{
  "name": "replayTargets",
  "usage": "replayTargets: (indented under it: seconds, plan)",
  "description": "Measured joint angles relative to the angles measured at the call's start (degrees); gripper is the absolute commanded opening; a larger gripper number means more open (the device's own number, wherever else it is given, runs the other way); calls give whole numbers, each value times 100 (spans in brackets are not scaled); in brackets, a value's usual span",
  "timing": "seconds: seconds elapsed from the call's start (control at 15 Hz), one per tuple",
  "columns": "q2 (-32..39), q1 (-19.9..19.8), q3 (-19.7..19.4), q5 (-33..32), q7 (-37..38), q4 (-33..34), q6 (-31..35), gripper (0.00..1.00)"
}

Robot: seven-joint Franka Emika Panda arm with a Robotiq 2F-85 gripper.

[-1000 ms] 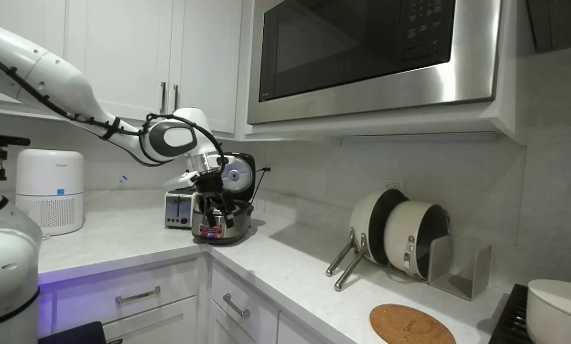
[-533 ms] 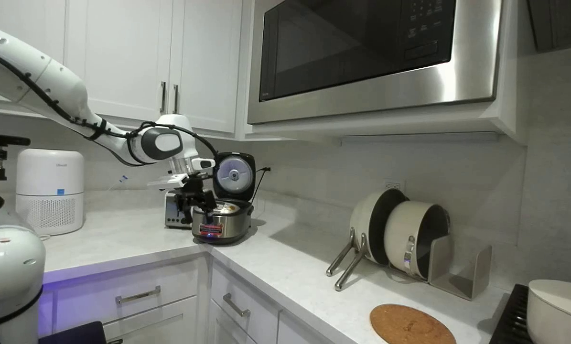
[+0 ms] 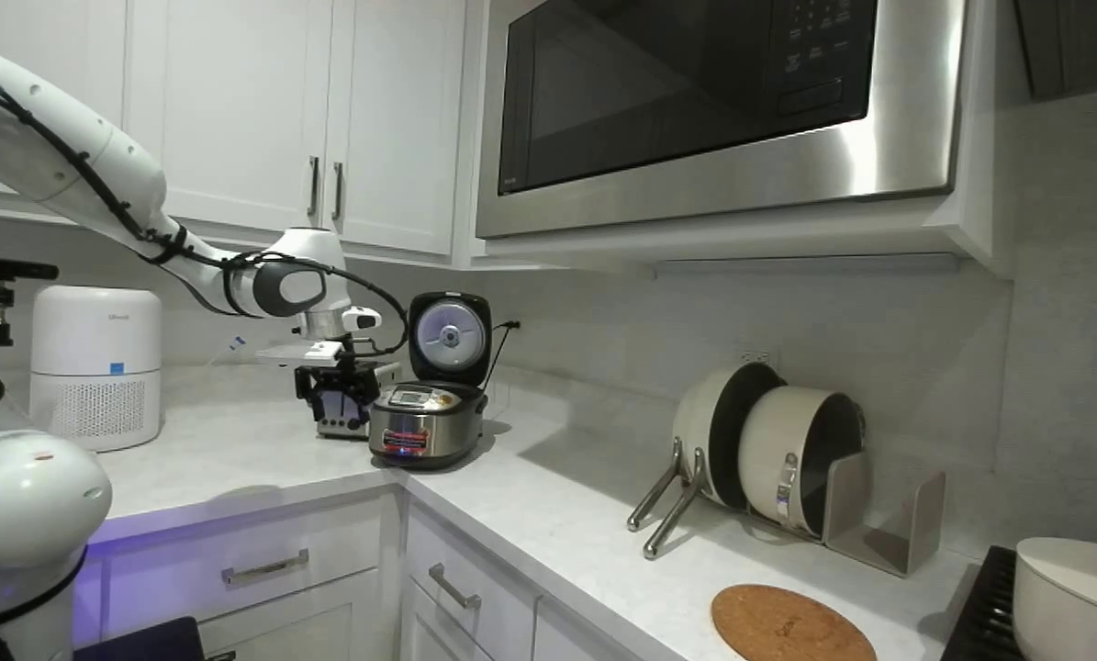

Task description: Push the black lever of the bread toaster down

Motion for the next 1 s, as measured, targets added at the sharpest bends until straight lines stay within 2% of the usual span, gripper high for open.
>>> replayTargets:
  seconds: [0.53, 1.0]
  plan:
    - [514, 504, 466, 217, -183, 166, 607, 100]
    - [1132, 585, 1010, 212, -180, 1054, 693, 100]
